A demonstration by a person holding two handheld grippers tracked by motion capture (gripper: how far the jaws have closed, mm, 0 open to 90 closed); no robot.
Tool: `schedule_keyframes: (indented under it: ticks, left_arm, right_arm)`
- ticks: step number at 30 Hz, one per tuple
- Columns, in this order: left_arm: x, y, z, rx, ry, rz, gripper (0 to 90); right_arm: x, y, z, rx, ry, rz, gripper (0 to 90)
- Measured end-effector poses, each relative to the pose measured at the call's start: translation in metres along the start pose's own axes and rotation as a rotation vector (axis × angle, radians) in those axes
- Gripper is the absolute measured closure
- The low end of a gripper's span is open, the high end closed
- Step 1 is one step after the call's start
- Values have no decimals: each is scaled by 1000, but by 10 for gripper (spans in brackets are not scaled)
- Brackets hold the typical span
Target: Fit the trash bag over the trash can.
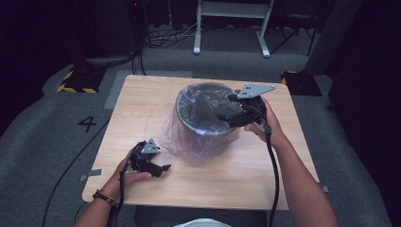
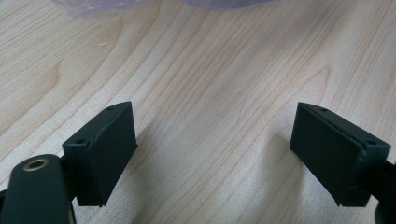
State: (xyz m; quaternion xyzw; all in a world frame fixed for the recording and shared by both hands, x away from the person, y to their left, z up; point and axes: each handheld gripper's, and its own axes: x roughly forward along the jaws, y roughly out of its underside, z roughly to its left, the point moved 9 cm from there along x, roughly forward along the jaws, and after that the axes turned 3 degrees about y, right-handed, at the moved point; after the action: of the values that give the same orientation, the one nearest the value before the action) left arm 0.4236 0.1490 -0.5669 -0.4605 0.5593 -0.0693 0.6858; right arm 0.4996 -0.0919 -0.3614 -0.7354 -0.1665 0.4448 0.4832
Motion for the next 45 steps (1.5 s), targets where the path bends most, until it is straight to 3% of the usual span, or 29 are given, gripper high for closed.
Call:
schedule_keyframes:
  ticks: [21,45]
  left_arm:
    - [0,0,0,0,0,-1,142]
    - [0,0,0,0,0,-1,142]
  right_arm:
    - [15,-3,-1,-4,-32,94,196]
    - [37,13,-4,4,-43,248,217]
